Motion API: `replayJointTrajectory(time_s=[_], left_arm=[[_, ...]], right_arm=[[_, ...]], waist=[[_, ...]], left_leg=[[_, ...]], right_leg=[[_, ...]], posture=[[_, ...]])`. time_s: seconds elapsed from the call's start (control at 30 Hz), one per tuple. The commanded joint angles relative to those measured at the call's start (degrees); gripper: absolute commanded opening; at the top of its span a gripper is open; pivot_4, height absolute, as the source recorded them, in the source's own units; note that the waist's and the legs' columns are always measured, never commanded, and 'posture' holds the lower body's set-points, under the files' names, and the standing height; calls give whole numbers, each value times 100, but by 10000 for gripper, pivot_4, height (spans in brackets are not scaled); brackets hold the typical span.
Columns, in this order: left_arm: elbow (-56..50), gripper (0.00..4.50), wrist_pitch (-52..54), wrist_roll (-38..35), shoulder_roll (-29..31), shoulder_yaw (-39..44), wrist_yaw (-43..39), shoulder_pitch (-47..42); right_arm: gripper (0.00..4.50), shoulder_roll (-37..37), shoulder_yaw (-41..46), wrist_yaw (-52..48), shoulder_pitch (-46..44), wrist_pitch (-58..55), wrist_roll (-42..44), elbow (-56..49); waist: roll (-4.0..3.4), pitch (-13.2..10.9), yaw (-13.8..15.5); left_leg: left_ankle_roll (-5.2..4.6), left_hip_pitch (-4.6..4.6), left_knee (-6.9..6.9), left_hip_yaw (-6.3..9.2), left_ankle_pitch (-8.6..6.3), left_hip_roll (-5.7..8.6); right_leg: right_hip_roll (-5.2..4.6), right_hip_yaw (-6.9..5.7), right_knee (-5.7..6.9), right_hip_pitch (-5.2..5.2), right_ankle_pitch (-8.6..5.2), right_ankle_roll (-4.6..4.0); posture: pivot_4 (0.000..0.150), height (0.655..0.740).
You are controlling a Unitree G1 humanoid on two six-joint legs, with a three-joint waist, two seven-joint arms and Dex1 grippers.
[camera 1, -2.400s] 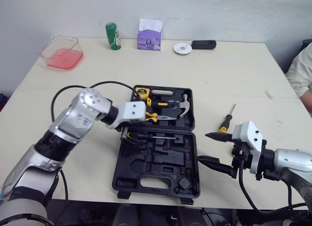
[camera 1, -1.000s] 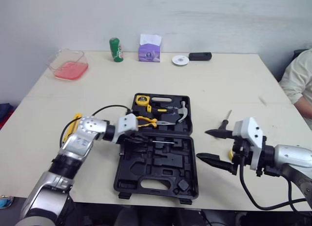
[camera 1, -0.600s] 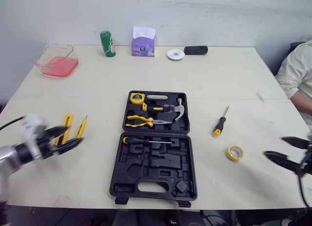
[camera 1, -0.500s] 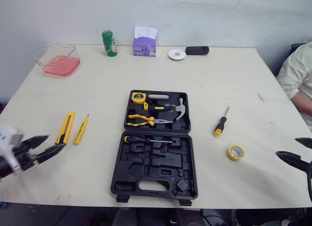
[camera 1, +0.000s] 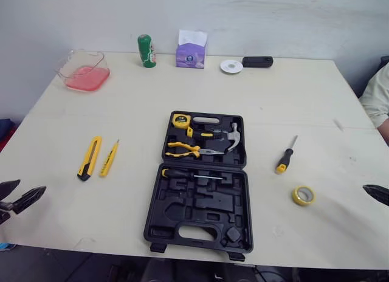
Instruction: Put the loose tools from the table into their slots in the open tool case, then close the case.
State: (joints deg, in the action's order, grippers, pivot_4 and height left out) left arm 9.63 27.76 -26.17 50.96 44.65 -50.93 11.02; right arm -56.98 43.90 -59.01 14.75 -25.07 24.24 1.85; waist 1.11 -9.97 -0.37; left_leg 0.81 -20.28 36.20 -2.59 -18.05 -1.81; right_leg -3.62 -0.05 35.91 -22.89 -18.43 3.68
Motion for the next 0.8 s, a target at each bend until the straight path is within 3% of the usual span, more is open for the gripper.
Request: replayJointTrajectory(time_s=[0.03, 0.2, 0.4, 0.57, 0.8], left_arm=[[-846, 44700, 475, -488, 44, -223, 32, -362], [-2055, 44700, 1217, -1158, 71, -965, 6, -1112], [-3005, 44700, 1978, -2014, 216, -1699, -112, -2040], [-3466, 44700, 2010, -2377, -116, -3134, -385, -3903], [-3177, 44700, 1769, -2240, -736, -3898, -463, -4884]], right_arm=[[45000, 391, -25, 430, -136, -685, 685, -1192], [45000, 1167, -615, 1979, -582, -2009, 1307, -3048], [45000, 1853, -1341, 3792, -1507, -3277, 1368, -3924], [45000, 3620, -2412, 6015, -2726, -4209, 697, -4180], [45000, 4400, -2952, 6961, -3037, -4164, -188, -3707]], waist=[[0, 0, -7], [-7, -1, -18], [-7, -2, -121], [1, -7, -126], [-29, -15, -127]], left_leg=[[3, -2, -11, -2, 2, 0], [24, -52, -1, 3, 20, 0], [22, -71, 31, 7, 26, 6], [35, -92, 88, 29, 43, 10], [34, -104, 98, 19, 58, 16]], right_leg=[[1, -1, -1, -9, -3, -1], [5, -8, 34, -64, -4, 4], [5, -8, 57, -74, 0, 9], [11, -16, 98, -81, 11, 5], [24, -12, 101, -90, 10, 11]], posture=[[1500, 7244], [1500, 7244], [1500, 7244], [1500, 7244], [1500, 7244]])
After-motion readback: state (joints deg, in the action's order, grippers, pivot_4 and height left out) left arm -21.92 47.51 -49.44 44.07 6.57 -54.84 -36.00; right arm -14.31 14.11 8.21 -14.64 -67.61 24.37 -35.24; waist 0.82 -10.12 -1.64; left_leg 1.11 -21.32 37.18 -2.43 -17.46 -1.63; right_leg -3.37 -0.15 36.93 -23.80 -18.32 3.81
